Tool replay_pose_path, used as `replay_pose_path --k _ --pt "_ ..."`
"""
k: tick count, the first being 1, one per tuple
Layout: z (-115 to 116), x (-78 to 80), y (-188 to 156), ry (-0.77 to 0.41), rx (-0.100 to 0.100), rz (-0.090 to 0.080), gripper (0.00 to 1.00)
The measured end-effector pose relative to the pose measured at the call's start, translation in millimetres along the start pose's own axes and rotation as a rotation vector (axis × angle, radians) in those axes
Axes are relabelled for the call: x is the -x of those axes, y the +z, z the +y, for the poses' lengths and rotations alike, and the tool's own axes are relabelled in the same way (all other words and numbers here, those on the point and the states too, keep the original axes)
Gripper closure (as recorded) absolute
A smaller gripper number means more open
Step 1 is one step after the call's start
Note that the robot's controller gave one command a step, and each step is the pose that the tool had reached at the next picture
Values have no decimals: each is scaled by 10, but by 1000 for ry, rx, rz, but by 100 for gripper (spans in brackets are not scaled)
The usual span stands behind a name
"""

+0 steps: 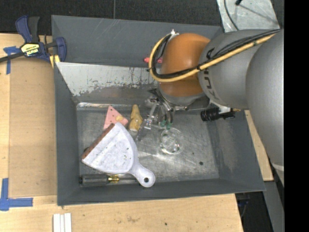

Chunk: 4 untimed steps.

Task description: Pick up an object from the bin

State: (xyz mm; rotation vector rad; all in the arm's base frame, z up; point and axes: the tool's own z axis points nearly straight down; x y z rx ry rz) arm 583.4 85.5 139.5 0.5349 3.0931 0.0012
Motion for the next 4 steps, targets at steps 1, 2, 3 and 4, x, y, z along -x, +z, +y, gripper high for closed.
replay_pose_path --k 1,2,3,4 --pt "-17 102 115 50 4 -4 0" --pt "-119 160 365 127 -2 3 0" --pt "-176 267 375 91 0 -1 0" --pt "-162 314 495 300 1 -3 0"
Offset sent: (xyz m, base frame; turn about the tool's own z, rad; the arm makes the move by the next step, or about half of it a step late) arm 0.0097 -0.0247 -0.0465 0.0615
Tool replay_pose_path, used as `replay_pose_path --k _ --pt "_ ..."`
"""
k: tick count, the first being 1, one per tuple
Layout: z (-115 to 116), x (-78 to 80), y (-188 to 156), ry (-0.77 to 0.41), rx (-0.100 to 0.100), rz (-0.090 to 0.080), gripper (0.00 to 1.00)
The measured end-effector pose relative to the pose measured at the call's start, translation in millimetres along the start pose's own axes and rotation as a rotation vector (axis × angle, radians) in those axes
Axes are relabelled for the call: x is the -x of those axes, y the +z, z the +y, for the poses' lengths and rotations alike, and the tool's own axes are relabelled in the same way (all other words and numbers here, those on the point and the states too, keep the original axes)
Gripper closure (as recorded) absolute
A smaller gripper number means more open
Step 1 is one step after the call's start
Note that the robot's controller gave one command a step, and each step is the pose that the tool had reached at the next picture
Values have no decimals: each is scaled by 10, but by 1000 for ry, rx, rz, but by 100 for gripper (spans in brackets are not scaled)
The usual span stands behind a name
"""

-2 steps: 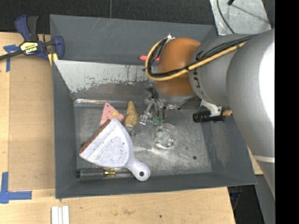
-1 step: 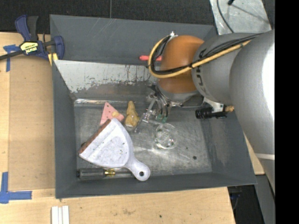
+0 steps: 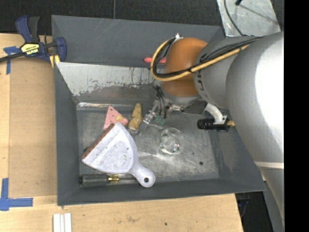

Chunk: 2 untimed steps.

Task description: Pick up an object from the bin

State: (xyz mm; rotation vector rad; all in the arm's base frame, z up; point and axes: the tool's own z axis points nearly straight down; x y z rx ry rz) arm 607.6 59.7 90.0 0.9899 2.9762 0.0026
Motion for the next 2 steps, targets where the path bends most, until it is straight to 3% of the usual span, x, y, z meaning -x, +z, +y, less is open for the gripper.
replay_pose_path --k 1,2 --pt "64 -10 64 -79 -1 -1 0" --pt "394 -233 -82 143 -2 2 100"
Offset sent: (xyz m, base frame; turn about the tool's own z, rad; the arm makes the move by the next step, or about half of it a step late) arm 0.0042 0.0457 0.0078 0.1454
